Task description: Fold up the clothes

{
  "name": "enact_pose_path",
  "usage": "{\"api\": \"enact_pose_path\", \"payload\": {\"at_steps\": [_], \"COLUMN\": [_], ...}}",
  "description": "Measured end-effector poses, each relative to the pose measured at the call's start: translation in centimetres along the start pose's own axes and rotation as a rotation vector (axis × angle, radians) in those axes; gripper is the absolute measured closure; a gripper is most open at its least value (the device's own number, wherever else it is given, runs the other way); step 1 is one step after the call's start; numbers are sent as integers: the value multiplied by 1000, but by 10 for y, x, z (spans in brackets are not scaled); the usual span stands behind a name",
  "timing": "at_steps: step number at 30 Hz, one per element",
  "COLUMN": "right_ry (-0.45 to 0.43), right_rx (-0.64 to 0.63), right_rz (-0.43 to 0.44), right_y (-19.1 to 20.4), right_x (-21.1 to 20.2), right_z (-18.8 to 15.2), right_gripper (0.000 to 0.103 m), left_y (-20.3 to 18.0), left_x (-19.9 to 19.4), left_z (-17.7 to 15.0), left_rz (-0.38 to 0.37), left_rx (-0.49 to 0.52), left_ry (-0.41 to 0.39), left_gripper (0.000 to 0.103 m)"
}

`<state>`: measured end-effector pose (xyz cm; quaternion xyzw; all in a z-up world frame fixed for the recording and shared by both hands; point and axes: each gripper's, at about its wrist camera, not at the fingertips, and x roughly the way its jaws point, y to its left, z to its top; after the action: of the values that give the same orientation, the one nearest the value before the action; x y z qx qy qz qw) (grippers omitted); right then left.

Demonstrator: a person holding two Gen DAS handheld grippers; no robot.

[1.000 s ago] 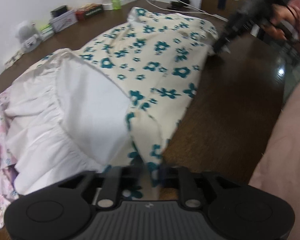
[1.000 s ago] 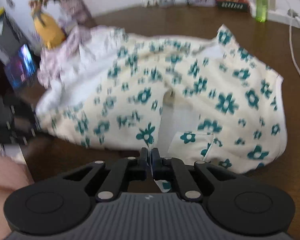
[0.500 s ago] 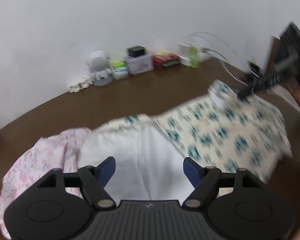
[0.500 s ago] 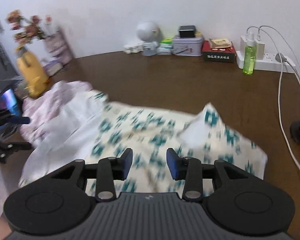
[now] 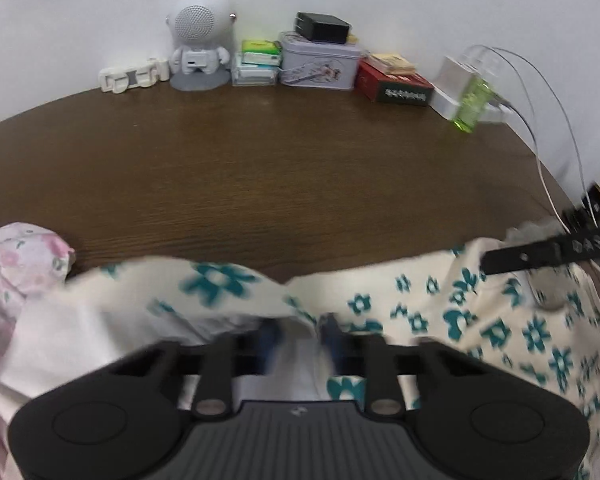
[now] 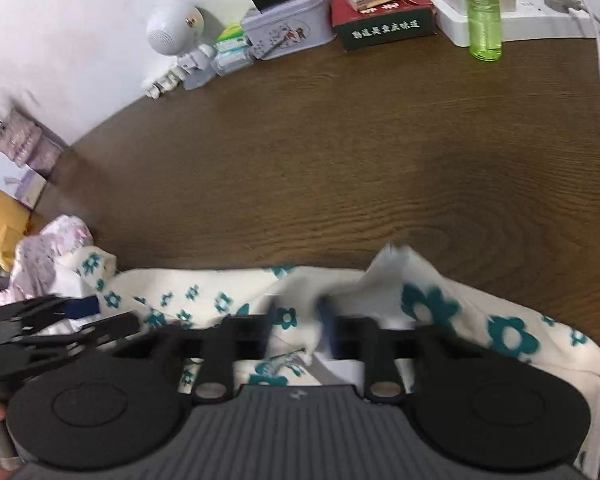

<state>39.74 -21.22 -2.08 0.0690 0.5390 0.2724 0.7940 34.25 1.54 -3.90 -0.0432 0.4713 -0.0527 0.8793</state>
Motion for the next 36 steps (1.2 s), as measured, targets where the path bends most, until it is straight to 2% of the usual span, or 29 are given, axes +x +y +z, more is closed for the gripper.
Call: {"api": "enact_pose_path", "payload": {"at_steps": [2, 10, 13, 14, 15, 16, 17, 18, 21, 23, 27, 29, 32, 33, 34, 35, 36], "right_ry": [-36, -130, -134, -135, -136, -139, -149, -163, -169, -144, -94, -69, -31, -19, -6, 3, 9], "right_rx": [-19, 6, 38, 49, 60, 67, 60, 33, -39, -63, -112, -136, -173, -185, -197, -197, -193], "right_rz": [9, 67, 89, 96, 103, 108, 108, 103, 95, 97, 101, 103, 106, 107, 108, 117, 127], "right_y": [1, -12, -18, -20, -22, -23, -21, -18, -11, -8, -3, 0, 4, 6, 7, 8, 8], "right_x": [-2, 2, 9, 11, 13, 10, -2, -17, -45, -49, -58, -62, -69, -71, -74, -74, -73], "right_z": [3, 20, 20, 20, 20, 20, 18, 14, -6, -24, -59, -76, -102, -111, -120, -124, -126], "right_gripper": [100, 100, 96, 95, 88, 72, 65, 60, 60, 61, 78, 78, 78, 81, 95, 103, 102], "left_y": [3, 18, 21, 21, 22, 21, 20, 19, 13, 6, -25, -41, -58, -60, -60, -59, -56], "left_x": [1, 5, 4, 1, -3, -11, -20, -29, -57, -72, -90, -92, -88, -85, -83, -81, -80], "left_z": [4, 6, 6, 6, 4, 1, -4, -9, -32, -51, -90, -106, -125, -130, -133, -135, -137], "left_rz": [-5, -1, 3, 4, 16, 24, 22, 21, 9, -28, -127, -164, -145, -135, -126, -125, -124], "left_rx": [-19, -117, -125, -117, -110, -94, -68, -40, 64, 125, 267, 322, 380, 383, 376, 363, 348], "left_ry": [-20, -92, -95, -91, -89, -93, -101, -108, -102, -86, -49, -29, -1, 8, 16, 15, 13], "left_gripper": [99, 99, 90, 84, 72, 66, 56, 51, 51, 51, 53, 59, 63, 65, 65, 65, 65]}}
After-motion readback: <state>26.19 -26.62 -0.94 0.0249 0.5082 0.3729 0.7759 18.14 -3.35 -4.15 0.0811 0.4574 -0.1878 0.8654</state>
